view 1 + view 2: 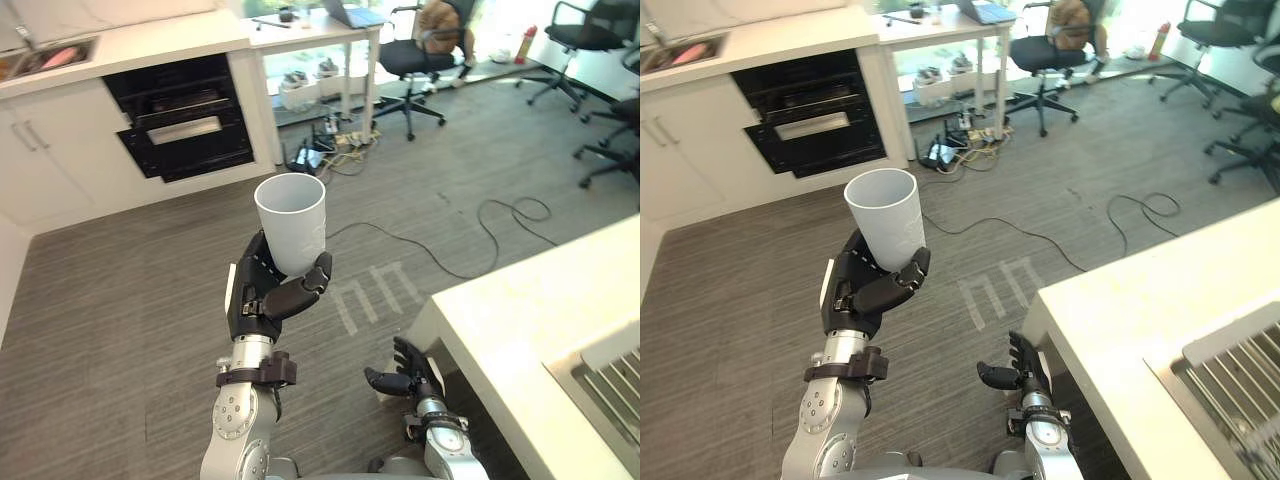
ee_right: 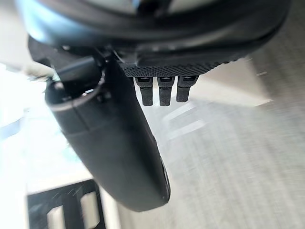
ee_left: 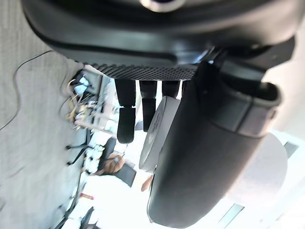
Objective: Walk over to the sink, pick up the cup, carry it to the dishwasher, place the cup inside the dishwasher, then close the dishwasher door
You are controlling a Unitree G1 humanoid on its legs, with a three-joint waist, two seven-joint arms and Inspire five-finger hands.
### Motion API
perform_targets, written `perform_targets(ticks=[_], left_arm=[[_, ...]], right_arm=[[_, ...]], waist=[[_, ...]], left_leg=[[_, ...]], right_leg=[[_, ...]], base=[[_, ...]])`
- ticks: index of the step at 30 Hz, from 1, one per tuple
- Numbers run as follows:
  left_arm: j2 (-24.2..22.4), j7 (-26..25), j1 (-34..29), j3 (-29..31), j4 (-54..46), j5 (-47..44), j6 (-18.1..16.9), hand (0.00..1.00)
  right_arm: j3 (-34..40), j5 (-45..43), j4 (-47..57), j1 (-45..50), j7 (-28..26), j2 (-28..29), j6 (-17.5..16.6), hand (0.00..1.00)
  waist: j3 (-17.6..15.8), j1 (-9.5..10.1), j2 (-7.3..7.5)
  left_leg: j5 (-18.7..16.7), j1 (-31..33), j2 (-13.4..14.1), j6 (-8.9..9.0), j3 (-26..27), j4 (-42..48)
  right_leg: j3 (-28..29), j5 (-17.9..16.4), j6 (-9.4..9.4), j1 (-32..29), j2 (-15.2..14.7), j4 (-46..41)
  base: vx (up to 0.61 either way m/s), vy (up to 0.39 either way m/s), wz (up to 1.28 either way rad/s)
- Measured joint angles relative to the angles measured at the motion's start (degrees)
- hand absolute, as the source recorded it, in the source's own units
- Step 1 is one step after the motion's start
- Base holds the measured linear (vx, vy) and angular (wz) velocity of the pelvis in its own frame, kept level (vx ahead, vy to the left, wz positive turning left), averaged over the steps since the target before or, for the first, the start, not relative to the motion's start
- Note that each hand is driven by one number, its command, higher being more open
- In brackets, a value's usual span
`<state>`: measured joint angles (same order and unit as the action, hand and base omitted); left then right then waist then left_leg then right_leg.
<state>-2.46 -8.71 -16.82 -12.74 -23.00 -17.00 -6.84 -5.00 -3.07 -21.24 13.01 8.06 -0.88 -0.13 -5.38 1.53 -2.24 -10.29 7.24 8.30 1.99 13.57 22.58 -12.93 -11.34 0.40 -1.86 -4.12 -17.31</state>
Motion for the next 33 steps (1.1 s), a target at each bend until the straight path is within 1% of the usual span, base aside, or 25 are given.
perform_targets(ticks=[1,2,3,4,6,7,10,12,15,16,17,18,19,21,22,23,24,25,26,27,28,30,33], left_arm=[[0.05,-0.01,0.01,0.24,-0.01,-0.01,-0.09,0.3],[0.29,0.0,0.07,0.26,0.11,-0.01,-0.21,0.3],[0.72,-0.01,-0.37,0.31,0.51,-0.05,-0.21,0.3],[1.5,0.01,-0.56,0.41,1.51,-0.07,-0.19,0.3],[2.13,0.18,-0.51,0.42,2.84,-0.07,-0.19,0.3],[2.57,0.44,-0.51,0.32,4.01,-0.06,-0.06,0.3],[3.03,1.32,-0.37,-0.18,6.04,-0.01,0.12,0.3],[3.55,1.91,-0.39,-0.35,6.9,0.02,0.22,0.3],[3.61,2.61,-0.57,-0.35,7.7,0.12,0.42,0.3],[3.81,2.81,-0.56,-0.56,7.7,0.17,0.42,0.3],[4.24,3.01,-0.52,-0.77,7.7,0.2,0.42,0.3],[4.53,3.09,-0.53,-0.79,7.7,0.22,0.43,0.3],[5.02,3.12,-0.54,-0.71,7.76,0.23,0.45,0.3],[5.23,3.0,-0.52,0.04,7.75,0.26,0.43,0.3],[5.81,2.17,-0.55,0.04,7.74,0.76,0.44,0.3],[6.16,2.01,-0.59,0.08,7.7,0.97,0.43,0.3],[6.63,2.02,-0.77,0.5,7.56,1.04,0.43,0.3],[5.76,2.02,-1.67,0.67,7.95,1.19,0.94,0.3],[5.1,2.29,-3.08,0.6,7.62,1.18,0.93,0.3],[4.82,2.49,-3.39,0.55,7.59,1.18,0.93,0.3],[4.53,2.6,-3.42,0.3,7.57,1.17,0.93,0.3],[4.49,2.85,-3.3,-0.12,7.36,1.16,0.92,0.3],[3.95,3.79,-3.27,-0.21,7.35,1.16,0.93,0.3]], right_arm=[[0.13,0.05,0.06,-0.07,-0.04,-0.01,-0.03,0.9],[0.3,0.07,-0.17,-0.32,-0.07,0.12,-0.06,0.9],[0.86,0.06,-0.59,-0.62,-0.14,0.47,-0.08,0.9],[1.45,0.06,-1.07,-0.83,-0.22,1.29,-0.17,0.9],[2.27,0.05,-2.16,-1.56,-0.42,2.02,-0.2,0.9],[2.38,0.08,-3.57,-2.29,-0.5,2.14,-0.2,0.9],[2.38,0.33,-5.22,-2.41,-0.54,2.16,-0.19,0.9],[2.43,0.48,-5.63,-2.44,-0.6,2.09,-0.16,0.9],[2.37,1.19,-6.61,-3.85,-0.88,1.68,-0.16,0.9],[2.37,1.68,-6.3,-4.04,-0.9,1.68,-0.17,0.9],[2.37,2.33,-5.9,-4.0,-0.99,1.62,-0.17,0.9],[2.37,2.63,-5.77,-3.99,-1.13,1.34,-0.18,0.9],[2.26,2.75,-5.39,-3.82,-1.39,1.39,-0.17,0.9],[1.75,2.79,-4.55,-3.45,-1.94,1.36,-0.23,0.9],[0.93,3.21,-4.03,-3.28,-1.75,1.2,-0.23,0.9],[0.41,3.25,-3.45,-3.11,-1.73,1.04,-0.23,0.9],[-0.29,3.25,-2.2,-2.97,-2.16,1.06,-0.22,0.9],[-0.48,3.25,-1.44,-2.98,-2.96,0.53,-0.2,0.9],[-0.61,3.25,-0.03,-2.56,-3.41,0.14,-0.21,0.9],[-0.65,3.26,0.66,-2.46,-3.47,-0.03,-0.21,0.9],[-0.47,3.26,2.1,-2.31,-3.5,-0.26,-0.21,0.9],[0.17,3.28,3.74,-2.33,-3.48,-0.64,-0.28,0.9],[1.94,3.34,4.61,-2.71,-3.31,-1.64,-1.16,0.9]], waist=[[0.11,0.05,-0.11],[-0.09,0.16,0.31],[-0.25,1.05,1.02],[-0.08,1.11,1.43],[0.07,0.91,1.49],[0.1,0.67,1.59],[0.12,0.28,1.7],[0.11,-0.03,1.68],[0.02,-1.12,1.6],[-0.07,-1.44,1.66],[-0.2,-1.84,1.73],[-0.28,-2.17,1.74],[-0.34,-2.78,1.67],[-0.46,-2.81,1.47],[-0.12,-2.91,2.04],[-0.05,-2.74,2.55],[-0.12,-2.01,4.22],[-0.21,-2.05,3.55],[0.19,-1.98,2.75],[0.33,-1.71,2.52],[0.46,-1.43,2.35],[0.5,-1.41,2.46],[0.55,-1.42,2.41]], left_leg=[[-0.2,-0.09,-0.12,-0.36,0.66,-1.79],[0.26,-0.14,-0.6,-0.65,0.57,-2.6],[1.01,-0.66,-1.5,-1.17,0.23,-4.57],[1.96,-0.93,-2.5,-1.54,-0.42,-6.34],[3.05,-1.06,-3.31,-1.57,-0.98,-8.35],[4.7,-1.66,-4.12,-1.53,-1.18,-11.34],[7.53,-3.47,-5.3,-1.78,-1.08,-16.73],[8.25,-4.52,-6.0,-2.06,-0.87,-18.61],[8.41,-6.56,-6.56,-2.43,-0.52,-20.07],[8.81,-7.17,-6.94,-2.37,-1.05,-20.4],[9.37,-7.93,-7.58,-3.28,-2.17,-20.74],[9.62,-8.59,-7.9,-3.66,-2.93,-20.92],[9.65,-8.78,-8.31,-3.77,-4.71,-20.92],[8.97,-8.01,-8.49,-3.46,-7.09,-20.3],[8.58,-6.71,-8.85,-3.34,-8.98,-19.44],[8.5,-6.17,-9.37,-3.16,-9.75,-19.2],[8.43,-6.04,-10.72,-2.93,-9.9,-19.13],[8.08,-6.19,-10.17,-2.35,-10.54,-18.82],[8.04,-5.91,-8.83,-1.76,-10.05,-18.37],[7.96,-5.79,-8.26,-1.3,-10.09,-18.08],[7.95,-5.38,-7.4,-0.77,-10.97,-17.37],[7.72,-5.15,-6.79,-0.4,-12.0,-17.28],[7.7,-5.79,-6.6,-0.32,-12.61,-18.35]], right_leg=[[-1.33,0.07,0.12,0.18,-0.05,0.5],[-1.71,0.08,0.16,0.14,-0.38,0.53],[-1.8,0.33,0.5,0.11,-0.82,0.73],[-2.08,0.52,0.75,0.12,-1.4,1.0],[-2.78,1.12,1.01,0.15,-1.87,1.86],[-2.92,2.25,1.04,0.3,-2.03,3.41],[-2.87,3.83,1.27,0.9,-2.21,5.85],[-2.84,3.84,1.35,0.79,-2.83,5.27],[-1.22,3.61,1.23,-1.45,-4.01,-1.45],[-0.08,3.51,1.15,-2.99,-4.64,-5.49],[2.68,3.39,0.94,-4.59,-4.84,-9.81],[4.96,2.62,0.91,-5.83,-4.79,-11.99],[9.71,0.45,0.82,-6.38,-3.66,-12.8],[14.75,-0.47,1.67,-7.25,-1.97,-11.22],[16.21,-0.35,1.75,-7.14,-1.38,-7.86],[16.25,-0.18,1.66,-7.0,-1.48,-5.67],[16.74,0.63,2.5,-6.69,-2.37,-2.44],[15.43,1.08,3.16,-5.59,-2.55,-1.65],[13.98,2.0,3.07,-4.4,-1.91,0.0],[13.46,2.28,2.85,-3.87,-1.5,0.81],[12.35,2.79,2.41,-2.69,-0.78,2.25],[11.25,3.23,2.12,-1.52,-0.16,4.13],[10.55,3.64,2.12,0.1,0.16,6.56]], base=[[-0.03,0.042,0.54],[-0.06,0.054,0.42],[-0.08,0.051,0.32],[-0.07,0.045,0.28],[-0.03,0.028,0.27],[-0.01,0.026,0.18],[0.01,0.031,0.11],[0.02,0.03,-0.02],[0.02,0.081,-0.06],[0.02,0.098,0.21],[0.04,0.092,0.32],[0.07,0.08,0.59],[0.06,0.025,0.59],[0.04,-0.008,0.79],[0.02,-0.066,0.86],[0.03,-0.123,0.76],[0.09,-0.161,0.65],[0.15,-0.172,0.65],[0.16,-0.133,0.5],[0.17,-0.125,0.35],[0.14,-0.095,0.24],[0.14,-0.086,0.27],[0.12,-0.044,0.12]])
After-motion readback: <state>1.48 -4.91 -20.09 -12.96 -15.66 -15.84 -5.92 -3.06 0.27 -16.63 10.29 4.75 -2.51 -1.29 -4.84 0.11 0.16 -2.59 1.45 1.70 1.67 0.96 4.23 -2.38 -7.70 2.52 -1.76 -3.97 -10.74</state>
